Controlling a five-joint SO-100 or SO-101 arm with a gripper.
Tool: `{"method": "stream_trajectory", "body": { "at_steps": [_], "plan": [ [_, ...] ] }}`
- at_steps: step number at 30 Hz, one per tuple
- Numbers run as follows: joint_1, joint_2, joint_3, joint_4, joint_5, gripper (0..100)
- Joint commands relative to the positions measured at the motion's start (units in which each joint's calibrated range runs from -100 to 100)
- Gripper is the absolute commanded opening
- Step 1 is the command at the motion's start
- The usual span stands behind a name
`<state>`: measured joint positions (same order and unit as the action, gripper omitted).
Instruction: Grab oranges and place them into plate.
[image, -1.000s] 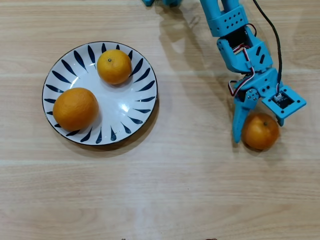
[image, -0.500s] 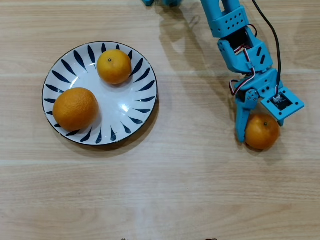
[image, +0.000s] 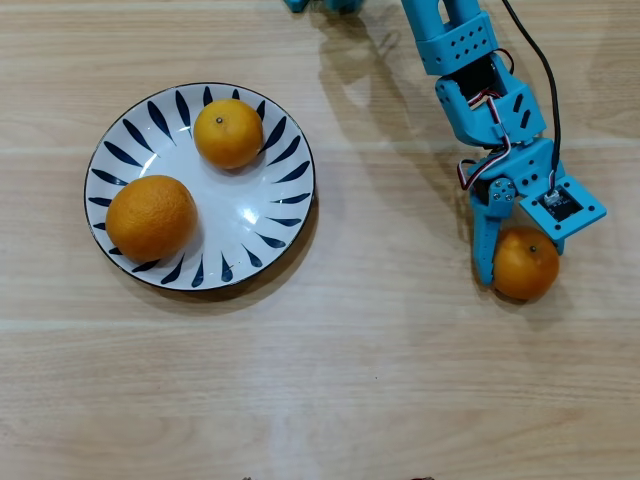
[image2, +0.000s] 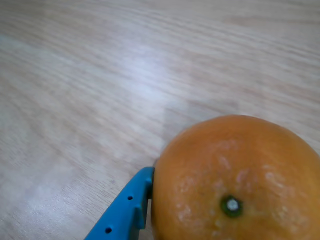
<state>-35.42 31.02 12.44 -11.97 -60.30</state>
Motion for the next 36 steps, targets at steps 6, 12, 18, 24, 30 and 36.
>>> {"method": "stream_trajectory", "body": {
  "at_steps": [6,12,18,24,30,36],
  "plan": [
    [-0.2,-9.4,-2.7,0.2,3.2,34],
    [3.0,-21.0,-3.1,12.3,7.1,34],
    [9.0,-35.1,-2.6,28.3,12.5,33],
    [19.7,-51.8,0.7,45.8,18.7,33],
    [32.4,-63.1,13.1,49.7,21.8,33],
    [39.4,-64.1,24.3,49.1,21.9,34]
  ]
}}
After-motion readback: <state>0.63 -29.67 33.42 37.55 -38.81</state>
